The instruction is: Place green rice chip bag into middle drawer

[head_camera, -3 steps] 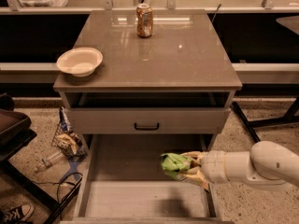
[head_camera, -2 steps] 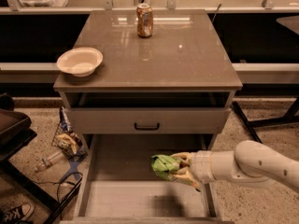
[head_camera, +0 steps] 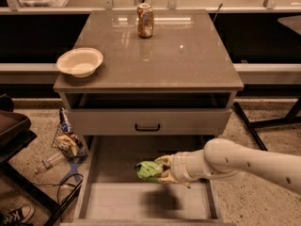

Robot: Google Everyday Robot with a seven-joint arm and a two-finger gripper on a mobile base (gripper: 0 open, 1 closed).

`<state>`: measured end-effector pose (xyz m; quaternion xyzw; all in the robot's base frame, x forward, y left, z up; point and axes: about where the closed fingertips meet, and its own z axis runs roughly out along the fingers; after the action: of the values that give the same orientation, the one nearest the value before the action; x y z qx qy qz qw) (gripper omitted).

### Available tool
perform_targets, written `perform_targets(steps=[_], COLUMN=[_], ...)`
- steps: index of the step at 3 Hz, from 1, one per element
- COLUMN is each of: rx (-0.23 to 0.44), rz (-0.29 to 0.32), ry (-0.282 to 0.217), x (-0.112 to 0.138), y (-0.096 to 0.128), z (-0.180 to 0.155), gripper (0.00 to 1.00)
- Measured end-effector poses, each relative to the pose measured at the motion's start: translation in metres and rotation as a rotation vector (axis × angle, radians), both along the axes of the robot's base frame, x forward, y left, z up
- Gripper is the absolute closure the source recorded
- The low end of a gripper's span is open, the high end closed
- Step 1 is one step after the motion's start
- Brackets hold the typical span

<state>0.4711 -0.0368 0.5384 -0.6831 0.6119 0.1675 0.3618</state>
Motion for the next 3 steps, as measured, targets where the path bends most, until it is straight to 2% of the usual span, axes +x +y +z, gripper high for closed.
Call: perform_targets(steps=[3], rx=[-0.005], rz=[0.017], ry=[-0.006], x=[0.0016], y=[0.0093], z=[-0.0025], gripper=[0.3])
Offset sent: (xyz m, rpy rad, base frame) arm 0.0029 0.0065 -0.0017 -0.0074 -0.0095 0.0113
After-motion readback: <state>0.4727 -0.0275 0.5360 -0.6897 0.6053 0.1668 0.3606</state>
